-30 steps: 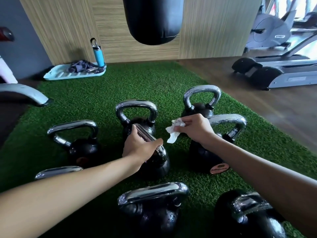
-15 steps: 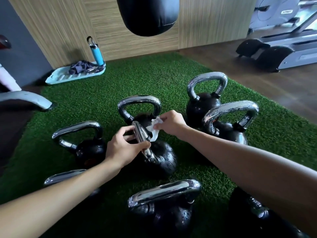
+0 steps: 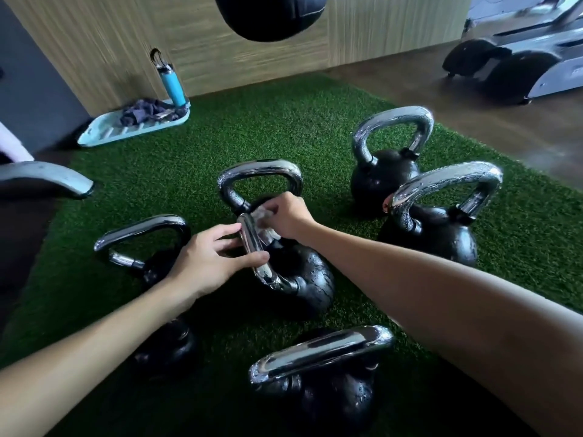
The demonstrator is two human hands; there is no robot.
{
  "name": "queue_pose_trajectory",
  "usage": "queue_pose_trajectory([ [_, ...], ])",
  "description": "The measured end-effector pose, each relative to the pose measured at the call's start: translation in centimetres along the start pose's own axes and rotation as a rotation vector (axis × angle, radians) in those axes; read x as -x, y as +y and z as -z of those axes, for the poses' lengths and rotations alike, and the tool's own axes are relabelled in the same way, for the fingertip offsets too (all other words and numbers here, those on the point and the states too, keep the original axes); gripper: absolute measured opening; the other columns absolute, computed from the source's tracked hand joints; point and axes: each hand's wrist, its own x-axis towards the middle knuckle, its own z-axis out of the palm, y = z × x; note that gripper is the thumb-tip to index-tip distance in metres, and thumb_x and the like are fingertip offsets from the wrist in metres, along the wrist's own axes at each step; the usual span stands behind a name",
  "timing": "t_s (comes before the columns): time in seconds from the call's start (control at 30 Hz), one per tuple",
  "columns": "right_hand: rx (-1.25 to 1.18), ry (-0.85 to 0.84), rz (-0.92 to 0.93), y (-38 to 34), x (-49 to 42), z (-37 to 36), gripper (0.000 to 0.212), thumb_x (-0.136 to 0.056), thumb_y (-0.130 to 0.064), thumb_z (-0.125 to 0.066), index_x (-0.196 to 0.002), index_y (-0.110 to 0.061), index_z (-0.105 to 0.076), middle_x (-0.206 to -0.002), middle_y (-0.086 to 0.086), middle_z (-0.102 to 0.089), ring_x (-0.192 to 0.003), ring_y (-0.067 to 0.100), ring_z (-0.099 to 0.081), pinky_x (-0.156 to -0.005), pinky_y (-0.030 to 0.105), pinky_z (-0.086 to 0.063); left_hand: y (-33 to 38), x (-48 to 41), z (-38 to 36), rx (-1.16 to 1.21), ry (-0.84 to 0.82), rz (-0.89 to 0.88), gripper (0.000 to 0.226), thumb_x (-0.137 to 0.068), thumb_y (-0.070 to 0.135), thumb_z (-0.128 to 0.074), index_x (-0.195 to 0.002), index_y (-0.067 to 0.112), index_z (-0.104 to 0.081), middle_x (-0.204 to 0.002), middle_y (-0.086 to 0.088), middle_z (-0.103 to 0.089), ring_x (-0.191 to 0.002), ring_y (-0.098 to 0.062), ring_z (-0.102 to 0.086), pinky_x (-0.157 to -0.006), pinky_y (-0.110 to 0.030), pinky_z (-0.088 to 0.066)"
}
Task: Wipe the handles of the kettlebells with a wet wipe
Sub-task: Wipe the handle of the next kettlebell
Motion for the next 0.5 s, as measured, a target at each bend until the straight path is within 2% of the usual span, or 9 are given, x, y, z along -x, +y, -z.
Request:
queue_pose_trajectory([
  [0.1, 0.011, -0.005, 0.114, -0.4, -0.2, -0.2, 0.011, -0.091, -0.026, -0.073, -0.095, -0.021, -0.082, -0.081, -0.004, -0.076, -0.063, 0.009, -0.061, -0.051, 0.022, -0.047, -0.7, -0.2, 0.7, -0.027, -0.038, -0.02, 0.104, -0.045, 0.075, -0.086, -0.139, 0.04, -0.057, -0.123, 0.015, -0.071, -0.106, 0.003, -0.064, -0.091, -0.023, -0.043],
  [0.13, 0.026, -0.017, 0.116, -0.1, 0.0, -0.2, 0.011, -0.09, -0.026, -0.074, -0.096, -0.021, -0.082, -0.079, -0.006, -0.074, -0.061, 0.007, -0.06, -0.049, 0.017, -0.046, -0.8, -0.3, 0.9, -0.04, -0.047, -0.023, 0.105, -0.046, 0.076, -0.085, -0.14, 0.04, -0.056, -0.127, 0.013, -0.07, -0.11, 0.001, -0.063, -0.094, -0.026, -0.042],
  [0.2, 0.032, -0.05, 0.028, 0.8, 0.3, -0.5, 0.016, -0.085, -0.028, -0.079, -0.1, -0.025, -0.08, -0.076, -0.01, -0.068, -0.059, 0.0, -0.054, -0.045, 0.009, -0.037, -0.9, -0.4, 1.2, -0.061, -0.055, -0.019, 0.102, -0.051, 0.072, -0.083, -0.142, 0.039, -0.054, -0.133, 0.01, -0.067, -0.113, -0.004, -0.061, -0.096, -0.029, -0.039],
  [0.27, -0.026, -0.054, -0.083, 1.2, 0.3, -0.7, 0.027, -0.08, -0.031, -0.084, -0.106, -0.028, -0.079, -0.078, -0.012, -0.065, -0.061, -0.003, -0.052, -0.047, 0.009, -0.036, -0.9, -0.5, 1.3, -0.062, -0.064, -0.02, 0.102, -0.052, 0.071, -0.082, -0.143, 0.038, -0.053, -0.137, 0.008, -0.064, -0.113, -0.005, -0.06, -0.097, -0.029, -0.039],
  [0.37, -0.055, -0.008, 0.006, -0.6, 0.3, -1.2, 0.02, -0.08, -0.032, -0.083, -0.099, -0.027, -0.081, -0.066, -0.018, -0.063, -0.056, -0.002, -0.051, -0.045, 0.011, -0.034, -1.4, -0.5, 1.7, -0.065, -0.071, -0.029, 0.106, -0.047, 0.079, -0.082, -0.142, 0.041, -0.054, -0.132, 0.012, -0.067, -0.11, 0.002, -0.062, -0.102, -0.03, -0.041],
  [0.43, -0.037, 0.004, 0.086, -1.6, 0.3, -1.4, 0.022, -0.079, -0.032, -0.083, -0.1, -0.027, -0.081, -0.075, -0.013, -0.072, -0.061, 0.001, -0.056, -0.046, 0.012, -0.035, -1.8, -0.4, 1.9, -0.068, -0.072, -0.046, 0.1, -0.039, 0.087, -0.08, -0.131, 0.053, -0.06, -0.119, 0.02, -0.072, -0.112, 0.003, -0.063, -0.105, -0.033, -0.044],
  [0.5, -0.037, -0.016, 0.135, -1.9, 0.9, -1.0, 0.029, -0.079, -0.029, -0.084, -0.107, -0.028, -0.079, -0.085, -0.01, -0.074, -0.063, 0.001, -0.056, -0.045, 0.008, -0.034, -1.8, -0.4, 2.0, -0.071, -0.08, -0.053, 0.079, -0.036, 0.088, -0.078, -0.11, 0.067, -0.062, -0.11, 0.025, -0.074, -0.11, 0.005, -0.064, -0.102, -0.031, -0.046],
])
